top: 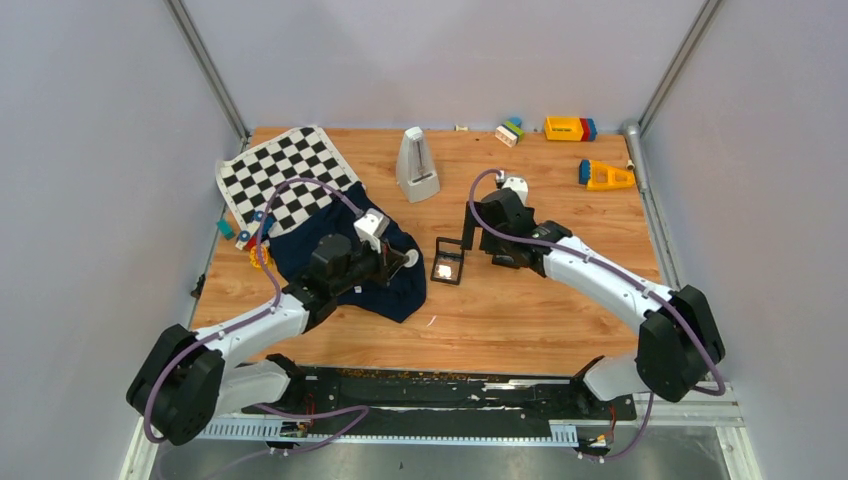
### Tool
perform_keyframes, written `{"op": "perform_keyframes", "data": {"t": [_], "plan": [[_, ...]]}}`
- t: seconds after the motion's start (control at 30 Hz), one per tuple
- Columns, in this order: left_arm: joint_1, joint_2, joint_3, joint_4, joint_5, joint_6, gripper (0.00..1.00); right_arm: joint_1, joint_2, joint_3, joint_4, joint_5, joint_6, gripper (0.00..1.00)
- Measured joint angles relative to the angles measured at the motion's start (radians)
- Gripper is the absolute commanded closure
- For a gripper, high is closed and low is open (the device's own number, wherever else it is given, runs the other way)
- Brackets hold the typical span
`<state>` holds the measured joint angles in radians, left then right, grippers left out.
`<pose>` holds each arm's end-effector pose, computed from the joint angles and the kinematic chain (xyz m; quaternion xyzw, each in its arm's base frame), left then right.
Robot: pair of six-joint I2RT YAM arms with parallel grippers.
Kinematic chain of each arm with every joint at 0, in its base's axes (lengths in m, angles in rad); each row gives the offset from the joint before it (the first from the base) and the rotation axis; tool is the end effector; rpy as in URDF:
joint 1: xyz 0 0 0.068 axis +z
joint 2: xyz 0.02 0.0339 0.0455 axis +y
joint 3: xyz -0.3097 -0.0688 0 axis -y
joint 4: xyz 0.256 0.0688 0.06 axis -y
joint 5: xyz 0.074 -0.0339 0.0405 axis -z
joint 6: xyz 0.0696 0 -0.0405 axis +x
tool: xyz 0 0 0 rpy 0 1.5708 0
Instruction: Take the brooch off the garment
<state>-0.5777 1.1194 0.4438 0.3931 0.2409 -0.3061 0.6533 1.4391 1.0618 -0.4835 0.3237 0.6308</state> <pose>0.2072 -0.1549 0.2394 0.1790 0.7767 -0.3418 0.4978 0.2760 0.1834 0.2758 0.0456 0.9260 0.0844 0.3652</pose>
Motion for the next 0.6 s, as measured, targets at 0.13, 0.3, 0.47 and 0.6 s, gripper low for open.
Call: {"op": "perform_keyframes", "data": {"t": [0.13,0.3,0.47,0.6], "plan": [[-0.095,0.041,0.0,0.021,-0.039,0.072,1.0,-0.06,-0.052,-0.099,0.081,-0.127,-0.207,0.01],[-0.25,0.125,-0.004,0.11,-0.123,0.241,1.0,-0.129,-0.06,-0.149,0.178,-0.317,-0.277,0.04],[-0.31,0.246,-0.017,0.24,-0.211,0.417,1.0,-0.166,-0.006,-0.145,0.279,-0.388,-0.251,0.07],[-0.35,0.323,-0.004,0.291,-0.306,0.51,1.0,-0.193,0.024,-0.172,0.355,-0.413,-0.214,0.07]]}}
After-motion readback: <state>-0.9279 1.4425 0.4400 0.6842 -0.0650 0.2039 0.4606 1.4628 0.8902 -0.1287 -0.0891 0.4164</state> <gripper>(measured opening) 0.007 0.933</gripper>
